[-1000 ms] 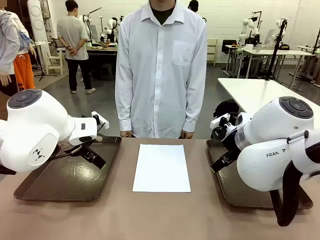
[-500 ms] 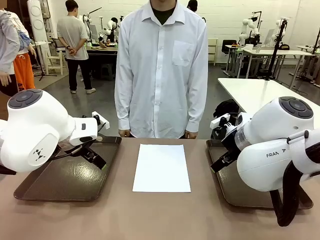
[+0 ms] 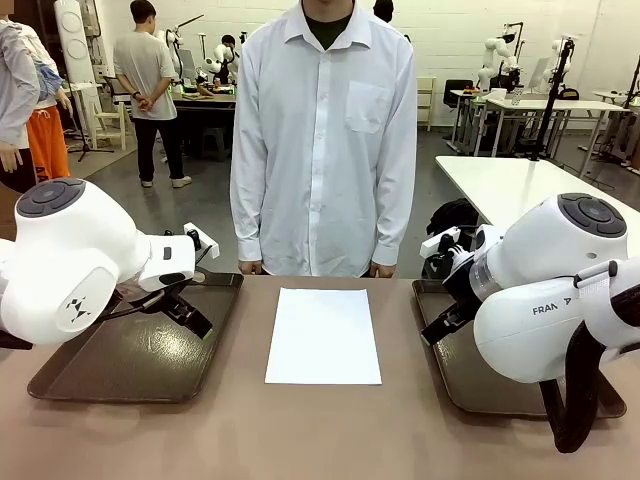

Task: Sort the A4 documents.
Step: Receive the A4 Paper.

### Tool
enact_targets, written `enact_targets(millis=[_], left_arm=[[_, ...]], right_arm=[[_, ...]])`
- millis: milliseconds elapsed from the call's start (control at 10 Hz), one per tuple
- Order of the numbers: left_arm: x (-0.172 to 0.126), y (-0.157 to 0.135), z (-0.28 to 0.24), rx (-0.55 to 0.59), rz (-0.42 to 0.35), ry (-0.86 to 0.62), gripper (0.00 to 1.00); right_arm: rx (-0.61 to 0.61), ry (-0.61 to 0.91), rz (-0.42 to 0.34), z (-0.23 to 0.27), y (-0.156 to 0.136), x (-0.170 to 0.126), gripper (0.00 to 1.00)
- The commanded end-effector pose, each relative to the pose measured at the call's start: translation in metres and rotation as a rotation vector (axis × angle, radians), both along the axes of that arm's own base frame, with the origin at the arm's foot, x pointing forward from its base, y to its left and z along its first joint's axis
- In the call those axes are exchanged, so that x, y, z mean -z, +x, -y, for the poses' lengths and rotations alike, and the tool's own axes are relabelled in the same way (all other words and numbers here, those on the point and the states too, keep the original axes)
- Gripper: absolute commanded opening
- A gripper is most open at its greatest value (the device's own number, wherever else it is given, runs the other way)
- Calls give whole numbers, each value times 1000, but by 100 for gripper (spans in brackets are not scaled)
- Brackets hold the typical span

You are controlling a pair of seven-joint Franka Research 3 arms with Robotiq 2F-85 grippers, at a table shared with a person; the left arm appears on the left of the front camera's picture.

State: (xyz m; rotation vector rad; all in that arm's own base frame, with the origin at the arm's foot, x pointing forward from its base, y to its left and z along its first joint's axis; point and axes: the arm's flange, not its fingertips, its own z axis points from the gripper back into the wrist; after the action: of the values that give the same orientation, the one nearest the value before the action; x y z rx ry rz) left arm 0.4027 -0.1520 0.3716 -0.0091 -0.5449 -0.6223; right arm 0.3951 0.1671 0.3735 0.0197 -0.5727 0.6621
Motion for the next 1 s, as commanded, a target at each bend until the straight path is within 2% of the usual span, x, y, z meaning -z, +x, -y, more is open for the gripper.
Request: enact_targets(millis=[0, 600, 700, 900], left_arm=[[0, 1, -1, -3, -1, -3, 100], [0, 0, 0, 0, 0, 0, 100], [-2, -5, 1, -8, 19, -3, 100], [-24, -17, -11, -6, 11, -70, 100]], right_arm=[[1, 1, 0, 0, 0, 0, 100], [0, 0, 0, 0, 0, 0, 100], [-8, -2, 25, 1, -3, -7, 100], [-23, 46, 32, 23, -13, -32, 100]])
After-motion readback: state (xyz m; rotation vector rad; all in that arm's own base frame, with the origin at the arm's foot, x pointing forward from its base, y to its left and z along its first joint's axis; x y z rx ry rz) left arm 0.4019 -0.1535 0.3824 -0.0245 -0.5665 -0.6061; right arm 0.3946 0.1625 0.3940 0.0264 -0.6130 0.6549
